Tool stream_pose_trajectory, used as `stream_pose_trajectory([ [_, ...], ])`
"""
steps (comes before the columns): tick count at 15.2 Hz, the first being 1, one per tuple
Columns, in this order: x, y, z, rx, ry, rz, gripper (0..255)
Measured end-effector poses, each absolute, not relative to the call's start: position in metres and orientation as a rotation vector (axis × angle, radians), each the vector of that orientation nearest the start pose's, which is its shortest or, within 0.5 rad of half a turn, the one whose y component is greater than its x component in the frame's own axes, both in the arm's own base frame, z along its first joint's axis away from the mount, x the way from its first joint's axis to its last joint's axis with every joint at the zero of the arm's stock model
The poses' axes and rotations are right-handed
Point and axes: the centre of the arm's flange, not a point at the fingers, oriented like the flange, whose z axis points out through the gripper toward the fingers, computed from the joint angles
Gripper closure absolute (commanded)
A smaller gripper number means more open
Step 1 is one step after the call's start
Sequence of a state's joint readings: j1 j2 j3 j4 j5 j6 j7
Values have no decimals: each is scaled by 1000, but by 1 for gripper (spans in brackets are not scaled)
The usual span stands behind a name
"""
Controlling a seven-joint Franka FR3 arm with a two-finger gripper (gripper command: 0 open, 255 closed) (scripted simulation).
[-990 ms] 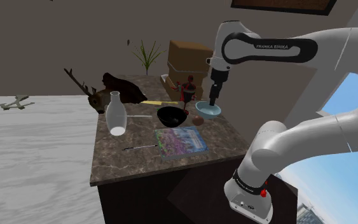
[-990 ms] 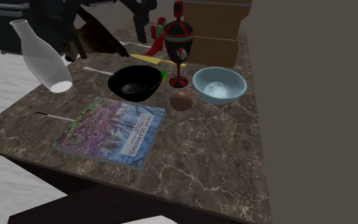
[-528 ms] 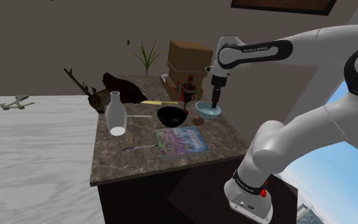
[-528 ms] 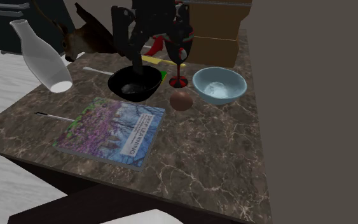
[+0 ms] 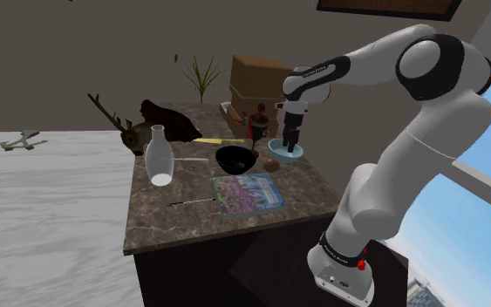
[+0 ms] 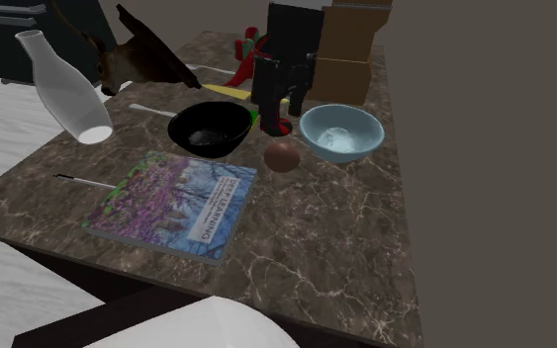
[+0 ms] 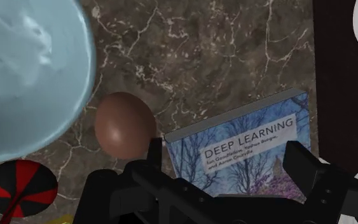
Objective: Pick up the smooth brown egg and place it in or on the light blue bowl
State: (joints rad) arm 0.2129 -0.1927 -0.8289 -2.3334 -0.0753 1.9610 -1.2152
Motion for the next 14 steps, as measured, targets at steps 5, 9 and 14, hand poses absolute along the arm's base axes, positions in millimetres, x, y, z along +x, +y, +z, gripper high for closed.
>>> stream_pose_trajectory([
  [5, 404, -306, 318, -2596, -1121, 126, 0],
  [9, 444, -330, 278, -2463, -1266, 110, 0],
  [14, 445, -330, 239, -2415, -1295, 110, 0],
])
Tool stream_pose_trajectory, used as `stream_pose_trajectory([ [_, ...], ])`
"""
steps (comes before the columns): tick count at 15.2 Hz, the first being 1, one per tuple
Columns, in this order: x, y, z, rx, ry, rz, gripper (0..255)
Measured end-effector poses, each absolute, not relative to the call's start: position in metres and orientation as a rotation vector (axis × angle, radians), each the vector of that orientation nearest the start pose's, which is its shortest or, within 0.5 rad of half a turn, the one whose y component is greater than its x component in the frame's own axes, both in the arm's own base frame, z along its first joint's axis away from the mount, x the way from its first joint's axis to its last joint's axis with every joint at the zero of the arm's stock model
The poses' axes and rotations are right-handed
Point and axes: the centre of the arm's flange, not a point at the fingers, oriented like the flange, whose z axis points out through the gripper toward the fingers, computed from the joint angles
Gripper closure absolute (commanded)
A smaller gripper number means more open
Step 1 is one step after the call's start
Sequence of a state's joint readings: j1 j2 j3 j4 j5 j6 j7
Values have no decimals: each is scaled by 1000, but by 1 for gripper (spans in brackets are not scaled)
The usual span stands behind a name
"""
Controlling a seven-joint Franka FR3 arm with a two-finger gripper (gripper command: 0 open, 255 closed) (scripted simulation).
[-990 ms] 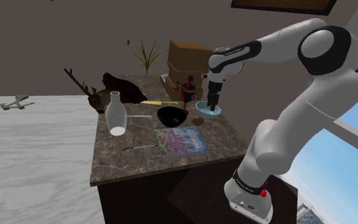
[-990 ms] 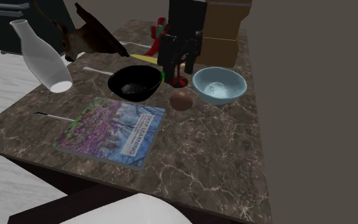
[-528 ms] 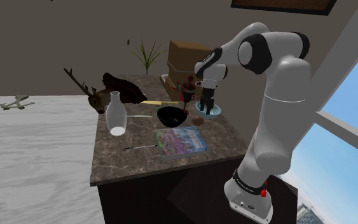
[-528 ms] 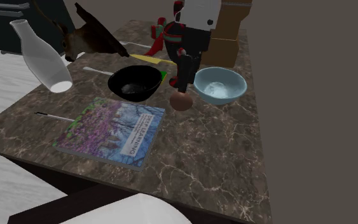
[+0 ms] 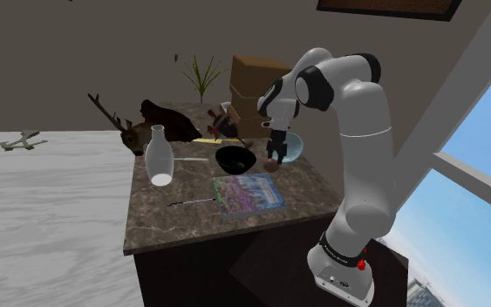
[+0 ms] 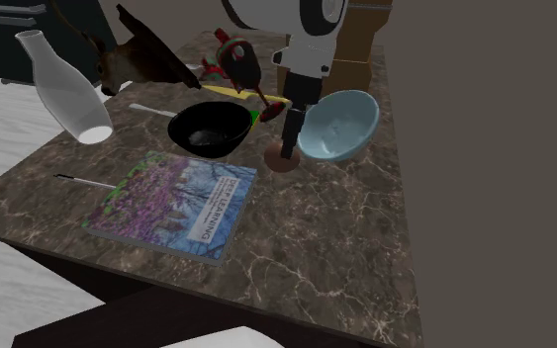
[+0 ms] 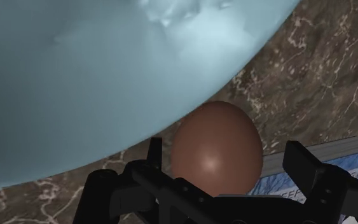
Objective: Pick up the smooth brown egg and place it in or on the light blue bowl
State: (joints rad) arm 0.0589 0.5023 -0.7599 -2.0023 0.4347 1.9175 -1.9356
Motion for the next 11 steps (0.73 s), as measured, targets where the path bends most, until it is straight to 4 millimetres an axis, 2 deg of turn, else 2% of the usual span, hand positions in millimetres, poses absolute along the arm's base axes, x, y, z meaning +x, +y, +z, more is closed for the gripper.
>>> stream_pose_trajectory([
  [4, 440, -326, 224, -2422, -1296, 112, 0],
  [10, 439, -325, 222, -2422, -1297, 111, 0],
  [11, 439, -325, 222, -2422, -1297, 111, 255],
])
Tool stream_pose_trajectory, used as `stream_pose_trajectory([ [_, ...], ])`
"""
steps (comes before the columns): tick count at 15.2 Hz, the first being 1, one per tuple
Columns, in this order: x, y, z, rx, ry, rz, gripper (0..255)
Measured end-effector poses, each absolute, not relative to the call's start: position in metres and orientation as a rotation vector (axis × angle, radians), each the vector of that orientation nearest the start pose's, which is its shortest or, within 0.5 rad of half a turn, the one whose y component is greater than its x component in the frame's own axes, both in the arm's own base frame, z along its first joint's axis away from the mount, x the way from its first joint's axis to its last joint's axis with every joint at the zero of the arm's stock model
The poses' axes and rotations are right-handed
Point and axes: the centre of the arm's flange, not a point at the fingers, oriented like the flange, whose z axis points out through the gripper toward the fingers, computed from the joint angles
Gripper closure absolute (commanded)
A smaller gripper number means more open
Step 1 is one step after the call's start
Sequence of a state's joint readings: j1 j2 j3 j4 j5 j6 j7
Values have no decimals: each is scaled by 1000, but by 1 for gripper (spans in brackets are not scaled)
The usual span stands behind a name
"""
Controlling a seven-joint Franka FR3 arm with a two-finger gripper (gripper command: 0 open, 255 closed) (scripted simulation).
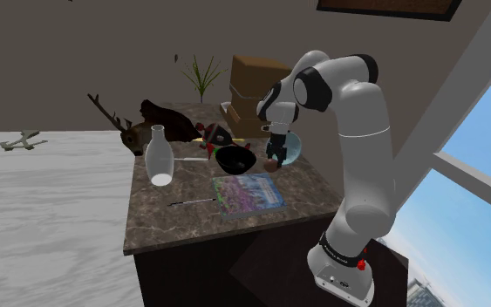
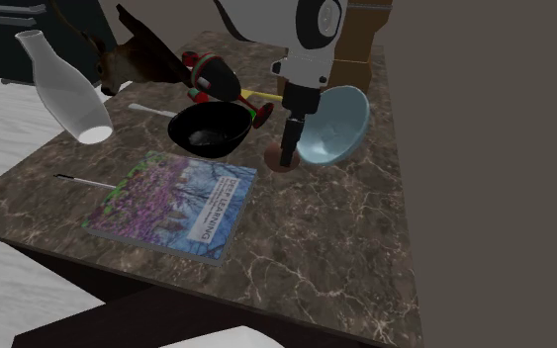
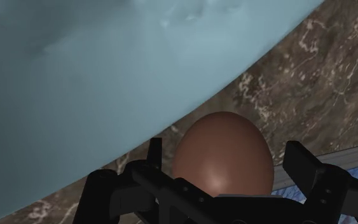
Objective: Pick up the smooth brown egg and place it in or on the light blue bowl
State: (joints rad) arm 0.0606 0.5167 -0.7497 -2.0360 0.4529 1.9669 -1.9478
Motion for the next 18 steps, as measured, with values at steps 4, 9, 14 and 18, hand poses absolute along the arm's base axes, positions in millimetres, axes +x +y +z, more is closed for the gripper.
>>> stream_pose_trajectory([
  [4, 439, -326, 222, -2423, -1297, 111, 255],
  [9, 439, -325, 222, -2423, -1297, 111, 255],
  [14, 439, -326, 238, -2423, -1296, 112, 255],
  [18, 439, -327, 259, -2423, -1296, 112, 255],
])
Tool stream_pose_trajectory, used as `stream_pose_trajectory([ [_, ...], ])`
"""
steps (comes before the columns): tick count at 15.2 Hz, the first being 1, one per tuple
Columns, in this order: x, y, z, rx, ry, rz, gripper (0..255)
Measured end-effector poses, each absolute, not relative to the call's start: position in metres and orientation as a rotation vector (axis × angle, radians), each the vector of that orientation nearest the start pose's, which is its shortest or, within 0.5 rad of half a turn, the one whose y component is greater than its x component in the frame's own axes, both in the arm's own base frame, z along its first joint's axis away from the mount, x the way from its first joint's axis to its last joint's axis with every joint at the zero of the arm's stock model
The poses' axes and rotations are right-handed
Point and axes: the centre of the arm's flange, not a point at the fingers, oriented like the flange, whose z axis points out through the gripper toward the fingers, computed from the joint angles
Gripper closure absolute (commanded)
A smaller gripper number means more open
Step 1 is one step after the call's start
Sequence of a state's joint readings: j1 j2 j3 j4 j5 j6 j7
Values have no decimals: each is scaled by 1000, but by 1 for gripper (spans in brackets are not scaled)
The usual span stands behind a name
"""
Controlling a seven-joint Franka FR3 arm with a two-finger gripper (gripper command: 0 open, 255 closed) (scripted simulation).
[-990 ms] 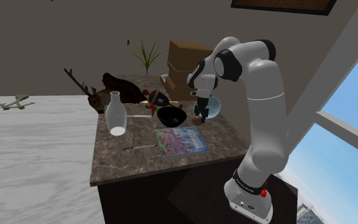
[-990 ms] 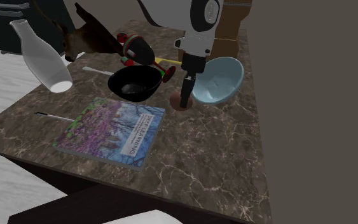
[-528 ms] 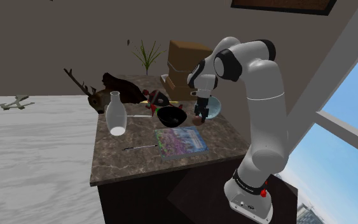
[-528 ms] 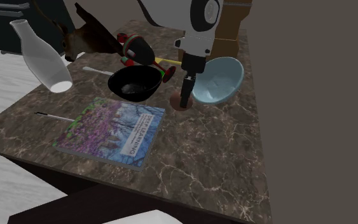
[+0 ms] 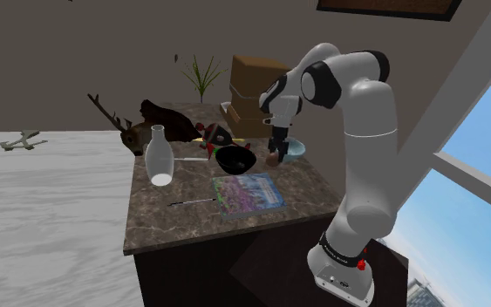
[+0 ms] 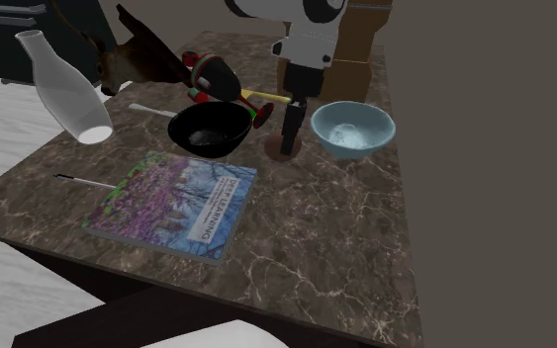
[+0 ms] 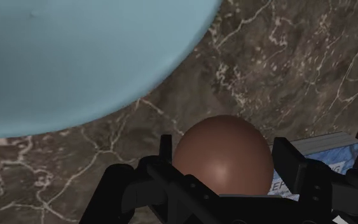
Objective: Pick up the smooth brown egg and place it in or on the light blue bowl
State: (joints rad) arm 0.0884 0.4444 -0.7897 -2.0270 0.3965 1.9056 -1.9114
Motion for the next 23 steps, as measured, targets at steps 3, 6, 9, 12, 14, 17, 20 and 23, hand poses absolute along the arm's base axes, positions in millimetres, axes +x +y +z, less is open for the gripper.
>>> stream_pose_trajectory([
  [3, 439, -326, 275, -2424, -1296, 112, 255],
  [6, 440, -325, 290, -2424, -1296, 112, 255],
  [9, 438, -324, 306, -2423, -1296, 112, 255],
  [12, 438, -325, 322, -2423, -1296, 112, 255],
  [14, 438, -325, 332, -2423, -1296, 112, 255],
  [17, 439, -325, 348, -2424, -1296, 112, 255],
  [20, 439, -326, 365, -2423, -1296, 112, 255],
  [23, 440, -341, 374, -2425, -1294, 112, 255],
])
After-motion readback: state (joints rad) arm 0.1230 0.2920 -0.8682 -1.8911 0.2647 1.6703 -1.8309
